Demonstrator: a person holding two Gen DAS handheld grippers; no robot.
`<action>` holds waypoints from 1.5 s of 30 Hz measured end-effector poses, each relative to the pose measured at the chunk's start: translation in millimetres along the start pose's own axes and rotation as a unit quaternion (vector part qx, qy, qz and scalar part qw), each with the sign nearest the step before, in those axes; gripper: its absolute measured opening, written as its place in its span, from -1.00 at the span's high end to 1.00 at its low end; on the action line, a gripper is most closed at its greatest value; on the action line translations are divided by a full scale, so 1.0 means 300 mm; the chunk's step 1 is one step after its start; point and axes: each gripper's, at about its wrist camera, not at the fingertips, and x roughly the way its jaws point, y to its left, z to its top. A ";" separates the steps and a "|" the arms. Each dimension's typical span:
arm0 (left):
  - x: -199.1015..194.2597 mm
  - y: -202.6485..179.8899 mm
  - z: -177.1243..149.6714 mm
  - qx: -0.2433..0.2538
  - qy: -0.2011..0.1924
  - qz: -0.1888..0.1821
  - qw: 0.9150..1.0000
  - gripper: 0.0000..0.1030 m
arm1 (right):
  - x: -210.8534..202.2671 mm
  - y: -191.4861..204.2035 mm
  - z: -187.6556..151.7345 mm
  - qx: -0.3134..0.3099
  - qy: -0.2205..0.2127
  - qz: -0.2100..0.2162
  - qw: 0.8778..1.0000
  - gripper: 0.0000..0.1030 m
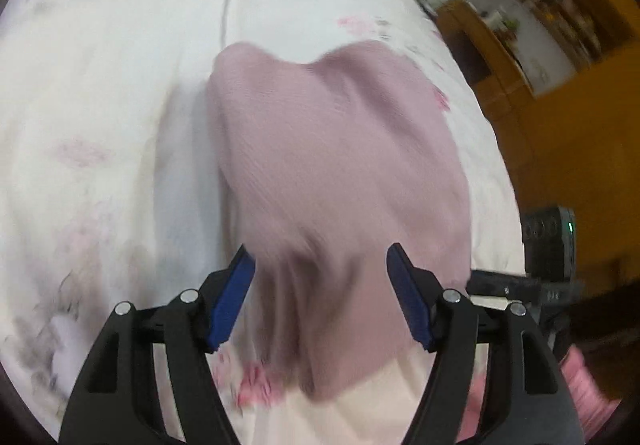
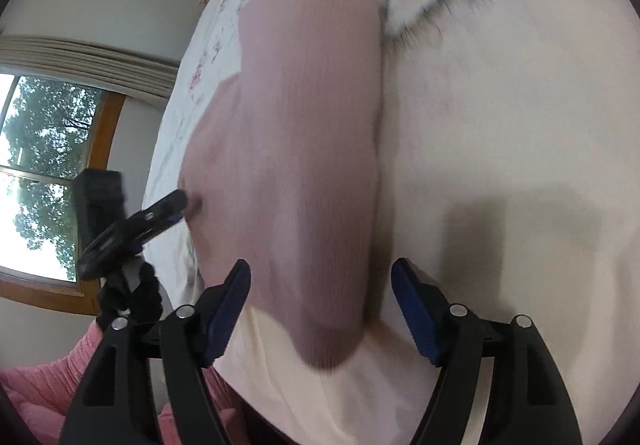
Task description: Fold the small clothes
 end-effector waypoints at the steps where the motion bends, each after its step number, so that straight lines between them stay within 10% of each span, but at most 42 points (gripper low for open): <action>1: -0.001 -0.020 -0.009 0.007 0.001 0.006 1.000 -0.34 | 0.003 -0.007 -0.024 0.001 -0.001 -0.003 1.000 -0.40; 9: 0.081 0.034 -0.124 -0.007 0.038 0.068 0.997 -0.29 | 0.014 0.009 -0.053 -0.006 0.002 -0.011 1.000 0.46; 20: 0.096 0.105 -0.152 -0.020 0.047 0.077 0.996 -0.33 | 0.036 0.022 -0.103 -0.002 0.005 -0.053 0.999 0.49; 30: -0.035 -0.021 -0.196 -0.017 0.032 0.104 0.994 -0.31 | -0.030 0.163 -0.173 -0.043 -0.024 -0.162 0.986 -0.48; 45: -0.301 -0.176 -0.295 -0.008 -0.011 0.151 0.988 -0.53 | -0.172 0.406 -0.315 -0.082 -0.082 -0.285 0.951 -0.84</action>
